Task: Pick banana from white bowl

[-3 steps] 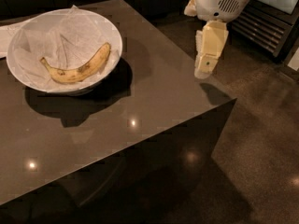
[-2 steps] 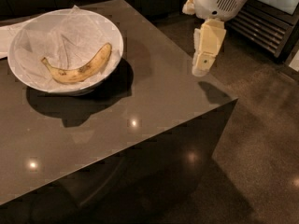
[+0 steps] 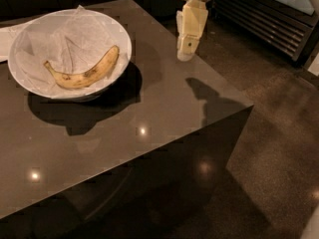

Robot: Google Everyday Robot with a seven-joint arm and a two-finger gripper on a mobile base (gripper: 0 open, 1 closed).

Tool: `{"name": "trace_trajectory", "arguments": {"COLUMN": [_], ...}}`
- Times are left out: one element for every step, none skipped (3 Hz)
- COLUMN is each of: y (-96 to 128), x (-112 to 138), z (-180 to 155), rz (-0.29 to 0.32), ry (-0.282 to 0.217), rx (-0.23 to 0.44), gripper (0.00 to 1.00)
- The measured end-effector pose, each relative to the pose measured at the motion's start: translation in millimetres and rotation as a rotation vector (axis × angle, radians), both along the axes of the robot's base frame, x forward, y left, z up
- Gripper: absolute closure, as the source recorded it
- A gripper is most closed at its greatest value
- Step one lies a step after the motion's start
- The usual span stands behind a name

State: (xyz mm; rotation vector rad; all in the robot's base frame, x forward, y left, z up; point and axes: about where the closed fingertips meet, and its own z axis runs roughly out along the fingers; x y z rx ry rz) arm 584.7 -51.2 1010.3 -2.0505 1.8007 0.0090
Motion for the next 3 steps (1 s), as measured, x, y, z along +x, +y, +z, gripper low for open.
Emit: {"name": "trace_trajectory", "arguments": {"y": [6.3, 15.7, 48.2], "x": [4.5, 11.6, 23.0], "z": [4.0, 6.7, 8.2], "rz": [0.003, 0.029, 0.114], "ry": [-0.021, -0.041, -0.04], "rx": [0.014, 0.012, 0.004], "gripper": [0.0, 0.0, 0.0]}}
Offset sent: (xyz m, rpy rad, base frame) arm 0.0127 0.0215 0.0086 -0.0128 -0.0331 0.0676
